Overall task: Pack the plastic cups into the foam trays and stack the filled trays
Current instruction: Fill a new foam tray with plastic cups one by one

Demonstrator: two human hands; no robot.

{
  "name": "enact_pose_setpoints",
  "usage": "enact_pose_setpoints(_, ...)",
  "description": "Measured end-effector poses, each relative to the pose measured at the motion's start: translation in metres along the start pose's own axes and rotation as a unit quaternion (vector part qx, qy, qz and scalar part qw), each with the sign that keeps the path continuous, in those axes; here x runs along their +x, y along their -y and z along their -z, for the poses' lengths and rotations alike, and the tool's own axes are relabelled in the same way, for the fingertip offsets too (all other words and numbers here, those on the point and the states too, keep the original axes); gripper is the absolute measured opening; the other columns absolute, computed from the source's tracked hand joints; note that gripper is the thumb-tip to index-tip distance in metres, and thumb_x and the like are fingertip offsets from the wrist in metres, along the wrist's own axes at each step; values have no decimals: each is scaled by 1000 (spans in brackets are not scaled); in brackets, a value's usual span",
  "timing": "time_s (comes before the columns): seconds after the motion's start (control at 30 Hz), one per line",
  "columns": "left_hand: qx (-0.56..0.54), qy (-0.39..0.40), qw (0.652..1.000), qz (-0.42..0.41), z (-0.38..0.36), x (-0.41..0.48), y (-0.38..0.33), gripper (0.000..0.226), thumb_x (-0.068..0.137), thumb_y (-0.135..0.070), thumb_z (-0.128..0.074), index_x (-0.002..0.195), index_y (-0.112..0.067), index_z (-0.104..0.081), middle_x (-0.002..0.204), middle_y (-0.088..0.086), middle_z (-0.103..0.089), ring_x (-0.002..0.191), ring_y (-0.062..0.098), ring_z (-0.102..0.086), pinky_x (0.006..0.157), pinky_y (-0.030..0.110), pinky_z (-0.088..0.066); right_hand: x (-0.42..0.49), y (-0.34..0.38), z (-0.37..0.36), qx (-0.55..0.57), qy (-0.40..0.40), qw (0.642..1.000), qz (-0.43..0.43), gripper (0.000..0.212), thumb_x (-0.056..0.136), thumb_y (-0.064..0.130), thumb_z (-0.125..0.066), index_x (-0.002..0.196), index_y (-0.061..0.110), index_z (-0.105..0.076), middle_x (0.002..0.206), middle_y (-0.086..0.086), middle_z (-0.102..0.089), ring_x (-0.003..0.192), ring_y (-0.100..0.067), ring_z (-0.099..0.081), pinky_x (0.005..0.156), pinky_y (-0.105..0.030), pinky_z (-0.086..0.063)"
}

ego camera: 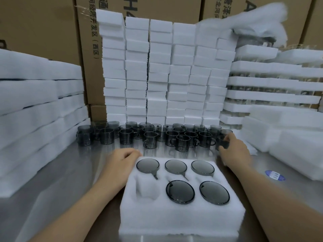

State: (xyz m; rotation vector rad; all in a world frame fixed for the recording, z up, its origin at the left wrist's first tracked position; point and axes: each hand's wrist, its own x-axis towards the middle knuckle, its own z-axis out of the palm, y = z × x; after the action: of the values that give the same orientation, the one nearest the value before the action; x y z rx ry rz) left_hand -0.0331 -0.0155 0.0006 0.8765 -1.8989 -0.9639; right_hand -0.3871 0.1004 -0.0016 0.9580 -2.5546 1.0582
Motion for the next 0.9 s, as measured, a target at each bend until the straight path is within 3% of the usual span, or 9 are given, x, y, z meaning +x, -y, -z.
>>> enact_pose_setpoints(0.1,20,-16,1000,0,-1,2,3,33,101,-19,-62,76,1,-69,77,22,-66,69,14,-52,66,32,-36,-15,3,8,-47,-33,998,18,31,97,21,-66,126,16,-57,114,-10,-43,105,-34,-50,83,-42,-47)
enact_pose_setpoints(0.23,25,-17,1000,0,0,0,3,33,101,-21,-61,78,0,-70,79,21,-68,72,17,-54,68,34,-38,-41,6,24,-107,-39,993,41,32,95,17,-65,127,15,-60,122,-14,-43,118,-37,-43,88,-41,-44)
enact_pose_setpoints(0.33,28,-17,999,-2,1,-2,0,34,102,-21,-60,78,1,-69,79,22,-67,70,17,-53,66,33,-36,-62,3,35,-81,-42,995,30,30,95,19,-65,126,18,-62,132,-17,-45,123,-41,-45,98,-46,-45)
enact_pose_setpoints(0.4,29,-16,999,3,2,-4,-2,34,102,-21,-59,78,3,-66,79,24,-65,69,17,-51,65,33,-35,-72,-1,39,-16,-30,999,-3,29,97,22,-66,125,18,-59,136,-19,-48,118,-40,-51,96,-48,-48)
enact_pose_setpoints(0.5,24,-19,1000,5,2,-8,-4,34,104,-18,-59,78,3,-67,79,23,-65,68,14,-51,63,31,-35,-79,-4,44,53,-7,998,-22,23,98,22,-67,117,19,-54,119,-19,-60,87,-29,-54,80,-43,-44)
enact_pose_setpoints(0.63,32,-37,999,4,3,-11,-11,33,103,-16,-60,76,-14,-79,79,-5,-76,70,1,-62,64,16,-44,-78,8,49,47,35,998,16,21,99,27,-71,107,24,-53,116,-14,-63,93,-31,-56,78,-40,-43)
enact_pose_setpoints(0.7,49,-61,997,-2,6,-11,-18,33,103,-17,-62,78,-28,-81,81,-20,-77,83,-2,-68,77,21,-52,-76,18,48,50,29,998,34,19,99,29,-72,103,23,-54,113,-11,-64,91,-28,-54,76,-39,-42)
enact_pose_setpoints(0.8,16,-85,996,-31,6,-12,-36,29,101,-19,-66,80,-34,-81,83,-17,-78,90,8,-73,89,37,-59,-75,37,54,69,-10,995,71,18,98,31,-73,99,25,-55,102,-3,-62,86,-25,-56,71,-38,-41)
enact_pose_setpoints(0.9,66,-93,987,-110,4,-21,-56,18,99,-25,-70,93,-41,-77,89,-24,-75,89,-1,-69,80,32,-55,-85,62,65,103,-46,984,140,21,93,33,-77,93,30,-55,92,9,-58,84,-18,-58,67,-35,-38)
